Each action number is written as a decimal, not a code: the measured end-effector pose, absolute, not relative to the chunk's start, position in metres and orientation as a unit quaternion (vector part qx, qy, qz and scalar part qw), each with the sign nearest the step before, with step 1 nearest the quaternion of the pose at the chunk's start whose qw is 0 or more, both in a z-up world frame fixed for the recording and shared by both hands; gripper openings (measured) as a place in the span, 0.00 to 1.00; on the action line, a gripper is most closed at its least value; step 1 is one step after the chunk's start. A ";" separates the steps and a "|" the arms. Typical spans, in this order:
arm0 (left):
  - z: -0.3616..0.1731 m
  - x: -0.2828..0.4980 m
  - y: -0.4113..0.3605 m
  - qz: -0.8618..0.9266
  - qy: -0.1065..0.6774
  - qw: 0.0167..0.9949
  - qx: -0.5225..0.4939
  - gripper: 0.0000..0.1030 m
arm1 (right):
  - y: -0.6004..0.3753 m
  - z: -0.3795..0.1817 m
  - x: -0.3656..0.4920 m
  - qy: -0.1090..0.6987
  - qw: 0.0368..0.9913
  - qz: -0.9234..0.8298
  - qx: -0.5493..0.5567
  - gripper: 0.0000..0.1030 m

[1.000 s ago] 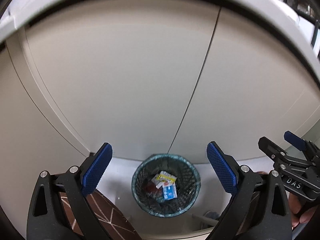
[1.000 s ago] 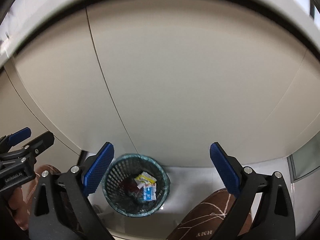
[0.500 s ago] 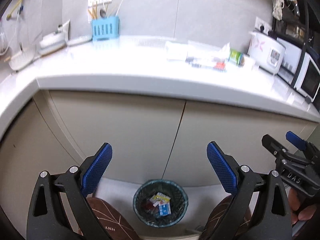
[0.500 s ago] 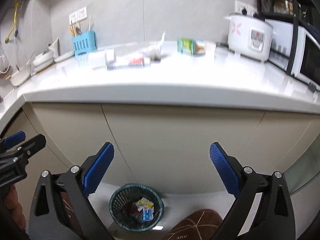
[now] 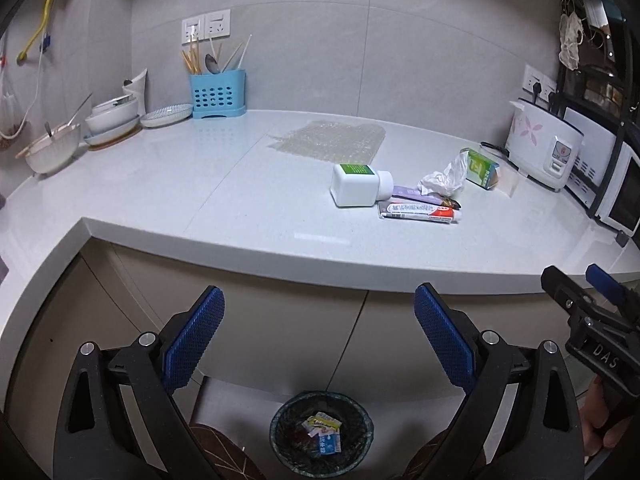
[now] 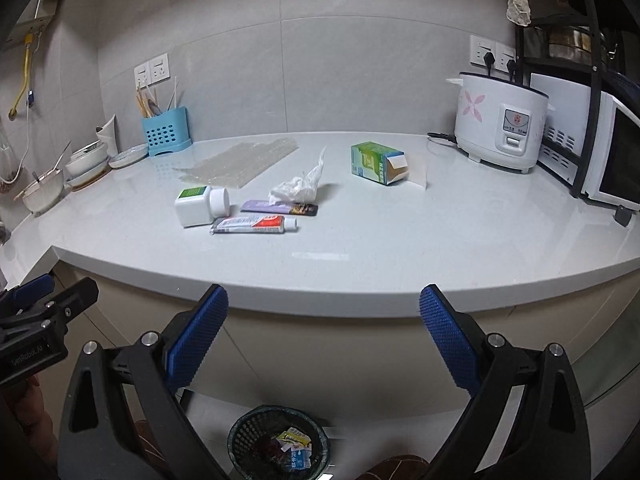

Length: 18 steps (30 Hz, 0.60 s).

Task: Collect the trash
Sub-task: 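Raise both open tools back up to the counter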

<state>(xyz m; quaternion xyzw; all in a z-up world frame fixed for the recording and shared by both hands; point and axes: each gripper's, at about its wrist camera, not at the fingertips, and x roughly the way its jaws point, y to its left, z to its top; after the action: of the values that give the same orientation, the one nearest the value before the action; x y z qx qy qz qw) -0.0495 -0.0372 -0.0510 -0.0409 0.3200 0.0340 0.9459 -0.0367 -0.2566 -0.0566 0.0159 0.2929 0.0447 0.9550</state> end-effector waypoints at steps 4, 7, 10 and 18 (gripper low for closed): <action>-0.055 -0.026 -0.039 0.034 0.333 0.941 -0.044 0.91 | -0.261 -0.059 -0.016 0.298 0.954 0.042 0.008 0.90; -0.057 -0.007 -0.041 0.036 0.338 0.939 -0.045 0.91 | -0.269 -0.060 0.001 0.302 0.952 0.041 0.010 0.90; -0.058 0.013 -0.044 0.041 0.343 0.938 -0.043 0.91 | -0.277 -0.060 0.017 0.304 0.952 0.040 0.009 0.90; -0.051 0.073 -0.056 0.057 0.351 0.934 -0.031 0.91 | -0.295 -0.040 0.070 0.309 0.948 0.080 -0.015 0.90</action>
<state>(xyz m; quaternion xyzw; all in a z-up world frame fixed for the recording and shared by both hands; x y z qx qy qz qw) 0.0733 -0.0558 -0.0509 -0.0314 0.3514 0.0569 0.9340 0.0704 -0.2950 -0.0397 -0.0150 0.3091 0.0798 0.9476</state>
